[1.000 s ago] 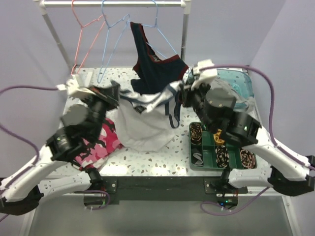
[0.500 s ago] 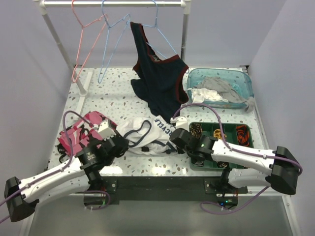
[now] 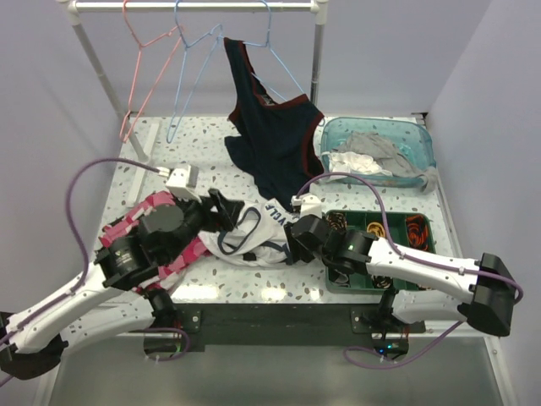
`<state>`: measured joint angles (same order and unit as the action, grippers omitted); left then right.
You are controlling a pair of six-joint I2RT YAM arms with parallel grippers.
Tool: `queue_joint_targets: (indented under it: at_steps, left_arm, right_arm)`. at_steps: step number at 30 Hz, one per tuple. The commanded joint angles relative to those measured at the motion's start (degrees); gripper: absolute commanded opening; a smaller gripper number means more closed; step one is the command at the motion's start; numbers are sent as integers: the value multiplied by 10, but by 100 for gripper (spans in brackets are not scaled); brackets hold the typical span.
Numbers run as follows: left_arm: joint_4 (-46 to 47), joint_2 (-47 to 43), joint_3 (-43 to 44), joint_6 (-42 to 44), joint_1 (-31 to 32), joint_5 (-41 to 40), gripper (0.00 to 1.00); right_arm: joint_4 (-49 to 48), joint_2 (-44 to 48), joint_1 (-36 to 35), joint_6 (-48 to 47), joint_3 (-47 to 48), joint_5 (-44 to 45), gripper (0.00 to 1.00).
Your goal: Place the tank top on the hanger
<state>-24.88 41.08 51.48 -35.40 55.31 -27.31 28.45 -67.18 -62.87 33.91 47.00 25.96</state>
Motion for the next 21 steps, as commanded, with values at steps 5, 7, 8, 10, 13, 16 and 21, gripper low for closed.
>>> queue_joint_targets:
  at_steps: [5, 7, 8, 10, 13, 16, 21]
  left_arm:
    - [131, 134, 258, 261, -33, -151, 86]
    - [115, 164, 335, 274, -109, -94, 89]
    - [100, 203, 365, 276, -132, -59, 89]
    - [74, 241, 446, 286, -183, -31, 90]
    - [63, 290, 510, 297, -230, 29, 91]
    - [10, 344, 584, 281, -291, 95, 91]
    - [-20, 402, 630, 249, -390, 218, 90]
  right_arm:
    - [-7, 20, 1, -23, 34, 3, 64]
    - [-6, 21, 1, -25, 33, 3, 64]
    - [-6, 21, 0, -27, 31, 3, 64]
    - [-8, 23, 0, -28, 30, 0, 64]
    - [-14, 26, 1, -31, 32, -4, 64]
    - [-16, 21, 1, -39, 36, -8, 65]
    - [-15, 14, 0, -49, 42, -23, 65]
